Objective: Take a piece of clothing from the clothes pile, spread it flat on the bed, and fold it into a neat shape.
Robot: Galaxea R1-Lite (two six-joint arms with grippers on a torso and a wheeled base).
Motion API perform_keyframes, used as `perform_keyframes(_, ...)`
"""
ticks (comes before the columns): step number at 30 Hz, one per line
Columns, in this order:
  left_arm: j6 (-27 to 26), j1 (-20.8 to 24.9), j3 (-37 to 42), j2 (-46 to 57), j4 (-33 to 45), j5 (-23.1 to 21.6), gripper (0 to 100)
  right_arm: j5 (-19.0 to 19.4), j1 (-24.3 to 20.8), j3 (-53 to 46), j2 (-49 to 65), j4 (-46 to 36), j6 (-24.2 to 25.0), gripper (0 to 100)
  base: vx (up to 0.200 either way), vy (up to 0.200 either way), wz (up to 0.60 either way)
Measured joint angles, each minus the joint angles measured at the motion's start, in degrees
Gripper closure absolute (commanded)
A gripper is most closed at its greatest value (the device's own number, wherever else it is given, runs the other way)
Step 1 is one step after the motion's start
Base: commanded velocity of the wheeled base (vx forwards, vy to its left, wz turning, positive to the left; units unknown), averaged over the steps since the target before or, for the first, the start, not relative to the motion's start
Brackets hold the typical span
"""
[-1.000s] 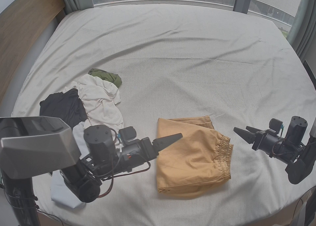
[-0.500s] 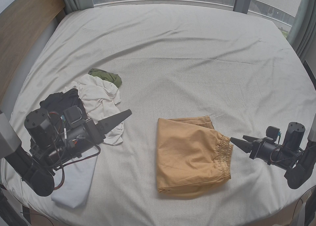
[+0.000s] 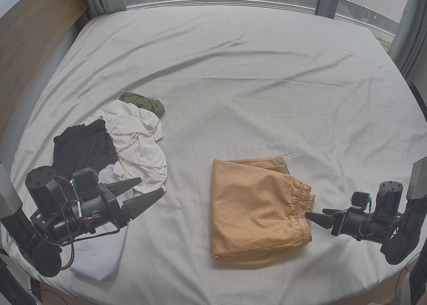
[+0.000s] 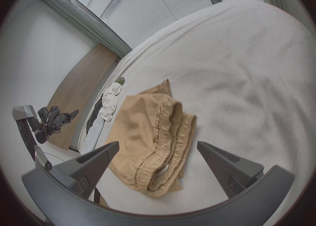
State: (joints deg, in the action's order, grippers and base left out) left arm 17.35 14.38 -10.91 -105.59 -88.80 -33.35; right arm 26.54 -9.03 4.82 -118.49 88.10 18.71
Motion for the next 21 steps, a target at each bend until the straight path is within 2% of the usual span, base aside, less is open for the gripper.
perform_keyframes(7,-2.73,-0.80,1.33,-1.13,-0.07,-0.37,0,-0.05,-0.59,-0.74,-4.05,0.06,-0.18,0,0.000,0.000,0.00)
perform_keyframes(21,-3.06,-0.96,2.60,-1.79,-0.07,-0.41,0,0.20,-4.50,0.69,-9.44,0.17,0.68,0,0.000,0.000,0.00)
